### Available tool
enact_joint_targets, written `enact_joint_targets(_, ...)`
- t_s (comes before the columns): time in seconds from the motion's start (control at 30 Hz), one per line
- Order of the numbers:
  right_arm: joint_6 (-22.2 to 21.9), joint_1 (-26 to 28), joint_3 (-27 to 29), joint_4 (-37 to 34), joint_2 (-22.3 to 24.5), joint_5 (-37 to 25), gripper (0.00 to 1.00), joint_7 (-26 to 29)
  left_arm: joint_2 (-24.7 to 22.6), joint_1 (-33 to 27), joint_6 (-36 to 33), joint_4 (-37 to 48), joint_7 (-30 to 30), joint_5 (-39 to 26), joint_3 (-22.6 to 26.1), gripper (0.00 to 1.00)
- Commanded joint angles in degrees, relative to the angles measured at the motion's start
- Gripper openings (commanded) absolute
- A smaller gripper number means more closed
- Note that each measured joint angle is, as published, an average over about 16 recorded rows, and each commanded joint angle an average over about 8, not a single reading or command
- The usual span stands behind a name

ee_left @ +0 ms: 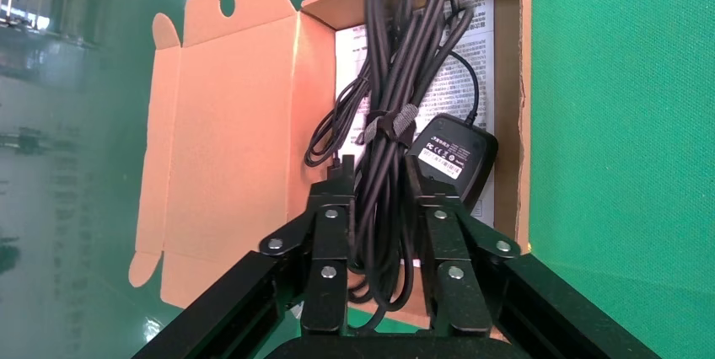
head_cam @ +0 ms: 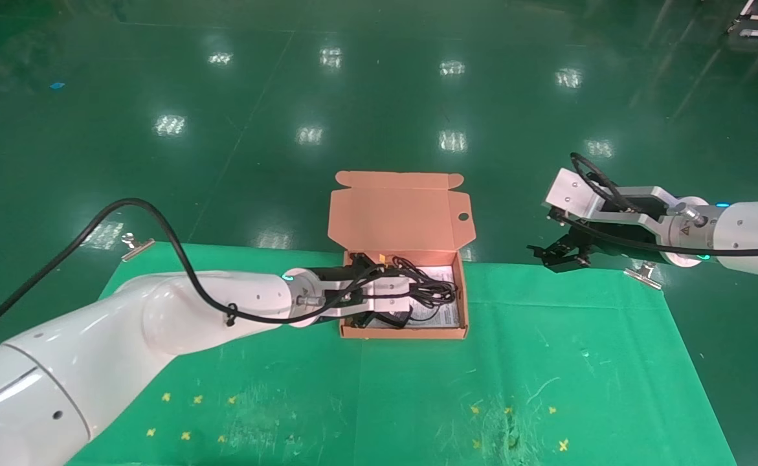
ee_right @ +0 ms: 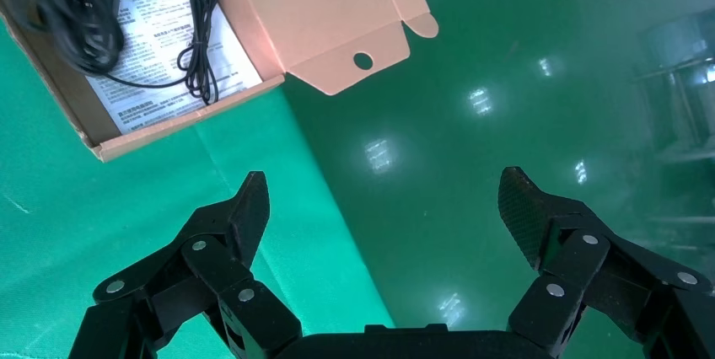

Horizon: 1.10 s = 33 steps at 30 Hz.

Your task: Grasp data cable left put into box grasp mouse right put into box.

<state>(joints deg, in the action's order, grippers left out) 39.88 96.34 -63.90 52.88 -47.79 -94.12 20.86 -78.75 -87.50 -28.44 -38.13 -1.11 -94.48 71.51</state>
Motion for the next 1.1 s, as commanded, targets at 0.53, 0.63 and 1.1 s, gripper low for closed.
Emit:
enact_joint_targets(0.53,-0.50,2.27,0.74,0.96,0.35,-0.51,1.00,-0.47,2.77,-4.19,1.42,-1.34,-1.06,0.04,-2.00,1.00)
enact_joint_targets(0.63,-0.12,3.83,0.72,2.20,0.81,-1.63,1.00,-0.82,3.53,-6.75,2.06,-0.49,-1.61,0.17,-2.80,1.00)
enact_joint_targets(1.1,6.18,0.38,6.49,5.86,2.82,3.89,1.00,-2.35,10.58,-3.65,-6.65,-5.09,-3.19,8.52,-11.69,1.00)
